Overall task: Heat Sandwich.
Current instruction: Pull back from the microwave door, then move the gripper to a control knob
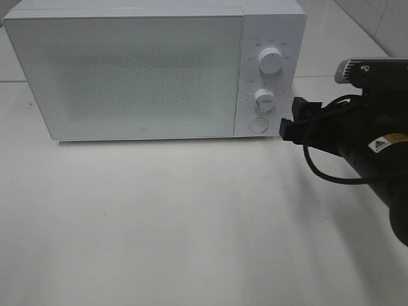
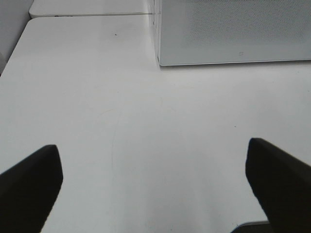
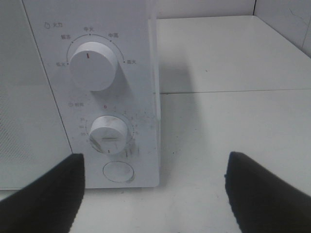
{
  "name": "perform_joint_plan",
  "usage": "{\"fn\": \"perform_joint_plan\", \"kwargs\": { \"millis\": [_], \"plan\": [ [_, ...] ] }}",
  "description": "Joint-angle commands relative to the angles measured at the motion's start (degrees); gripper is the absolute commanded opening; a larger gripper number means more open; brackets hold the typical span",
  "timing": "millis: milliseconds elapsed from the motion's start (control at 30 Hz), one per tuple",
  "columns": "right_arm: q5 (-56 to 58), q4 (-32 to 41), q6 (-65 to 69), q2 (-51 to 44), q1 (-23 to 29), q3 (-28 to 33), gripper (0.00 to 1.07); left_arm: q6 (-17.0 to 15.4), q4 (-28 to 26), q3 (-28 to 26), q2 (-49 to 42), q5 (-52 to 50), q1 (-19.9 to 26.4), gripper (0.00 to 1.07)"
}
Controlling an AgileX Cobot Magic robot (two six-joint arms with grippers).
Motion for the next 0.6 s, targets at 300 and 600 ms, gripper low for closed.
{"fn": "perform_joint_plan", "kwargs": {
  "millis": [300, 600],
  "plan": [
    [-0.8, -0.5, -0.2, 9.7, 1.4, -6.6, 0.76, -0.3, 0.2, 0.1, -1.5, -0.5, 0.2, 0.97],
    [-1.0, -1.0, -0.1, 15.6, 1.3, -12.3, 0.76, -0.3, 0.2, 0.1, -1.5, -0.5, 0.2, 0.97]
  ]
}}
